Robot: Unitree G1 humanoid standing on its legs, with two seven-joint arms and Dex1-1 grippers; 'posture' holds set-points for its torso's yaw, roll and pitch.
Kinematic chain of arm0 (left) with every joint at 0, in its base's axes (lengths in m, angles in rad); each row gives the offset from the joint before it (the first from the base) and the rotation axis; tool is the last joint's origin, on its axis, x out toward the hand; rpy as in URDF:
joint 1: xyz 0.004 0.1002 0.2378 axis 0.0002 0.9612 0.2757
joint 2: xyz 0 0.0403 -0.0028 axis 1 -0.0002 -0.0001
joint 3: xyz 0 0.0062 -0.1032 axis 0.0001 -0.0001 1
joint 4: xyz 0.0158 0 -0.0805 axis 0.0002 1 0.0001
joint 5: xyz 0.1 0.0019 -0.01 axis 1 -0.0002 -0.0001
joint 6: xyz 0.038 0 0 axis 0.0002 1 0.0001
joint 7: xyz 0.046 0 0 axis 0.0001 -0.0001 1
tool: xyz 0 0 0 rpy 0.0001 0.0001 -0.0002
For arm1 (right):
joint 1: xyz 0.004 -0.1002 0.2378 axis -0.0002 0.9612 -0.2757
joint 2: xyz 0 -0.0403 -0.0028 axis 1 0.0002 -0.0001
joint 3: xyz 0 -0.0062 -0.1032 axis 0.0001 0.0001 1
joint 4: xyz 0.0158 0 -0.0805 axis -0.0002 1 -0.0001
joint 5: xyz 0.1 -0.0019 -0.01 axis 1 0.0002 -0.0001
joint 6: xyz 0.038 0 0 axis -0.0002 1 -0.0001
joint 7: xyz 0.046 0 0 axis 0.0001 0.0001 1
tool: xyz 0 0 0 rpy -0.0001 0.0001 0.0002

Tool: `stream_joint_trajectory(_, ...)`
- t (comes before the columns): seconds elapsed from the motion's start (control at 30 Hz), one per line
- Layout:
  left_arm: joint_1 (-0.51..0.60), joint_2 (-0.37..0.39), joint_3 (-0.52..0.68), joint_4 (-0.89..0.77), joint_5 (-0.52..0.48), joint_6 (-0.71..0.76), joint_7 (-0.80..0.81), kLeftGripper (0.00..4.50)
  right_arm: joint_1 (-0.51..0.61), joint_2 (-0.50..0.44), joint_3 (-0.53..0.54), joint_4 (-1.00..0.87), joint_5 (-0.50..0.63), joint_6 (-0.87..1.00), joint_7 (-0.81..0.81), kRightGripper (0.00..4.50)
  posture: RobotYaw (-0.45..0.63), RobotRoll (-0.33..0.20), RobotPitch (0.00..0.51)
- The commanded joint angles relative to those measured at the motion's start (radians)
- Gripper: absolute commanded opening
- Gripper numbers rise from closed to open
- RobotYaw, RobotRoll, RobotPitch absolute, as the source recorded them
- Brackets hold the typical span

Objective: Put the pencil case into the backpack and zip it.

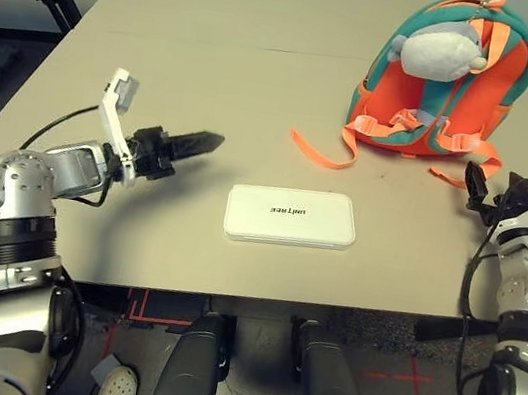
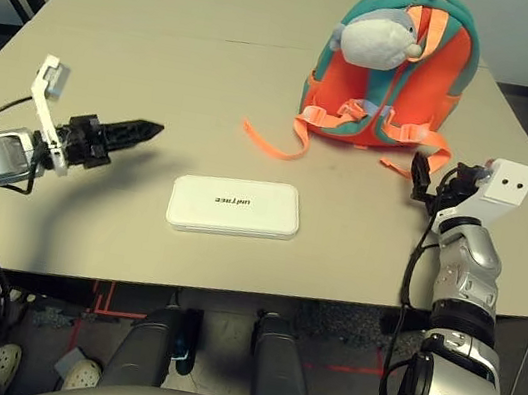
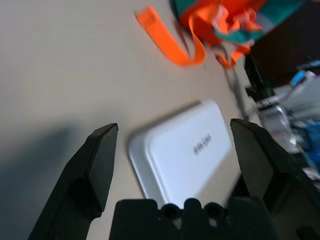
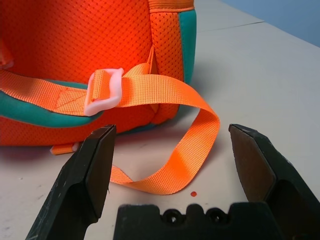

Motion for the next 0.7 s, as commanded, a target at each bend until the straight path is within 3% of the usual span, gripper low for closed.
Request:
stream_joint_trajectory(0.03, 0.013, 0.016, 0.000, 0.034, -0.016, 0.095, -0.030, 4.50, 0.030, -0.010, 0.012, -0.025, -0.018, 0.002, 0.005, 4.46, -0.14, 0.000, 0.152)
stream_joint_trajectory(0.3, 0.037, -0.011, -0.016, 0.045, 0.009, 0.129, -0.044, 4.50, 0.155, -0.089, 0.125, -0.233, -0.066, 0.144, 0.124, 4.46, -0.13, 0.000, 0.151)
stream_joint_trajectory(0.47, 0.043, -0.017, -0.029, 0.057, 0.015, 0.129, -0.055, 4.50, 0.268, -0.225, 0.228, -0.490, -0.103, 0.255, 0.279, 4.46, -0.13, 0.000, 0.151)
stream_joint_trajectory(0.57, 0.042, -0.019, -0.041, 0.067, 0.017, 0.129, -0.059, 4.50, 0.283, -0.257, 0.248, -0.561, -0.107, 0.294, 0.313, 3.55, -0.15, 0.000, 0.153)
stream_joint_trajectory(0.7, 0.044, -0.006, -0.072, 0.072, 0.031, 0.129, -0.060, 4.50, 0.287, -0.263, 0.263, -0.602, -0.104, 0.326, 0.338, 1.96, -0.16, 0.000, 0.154)
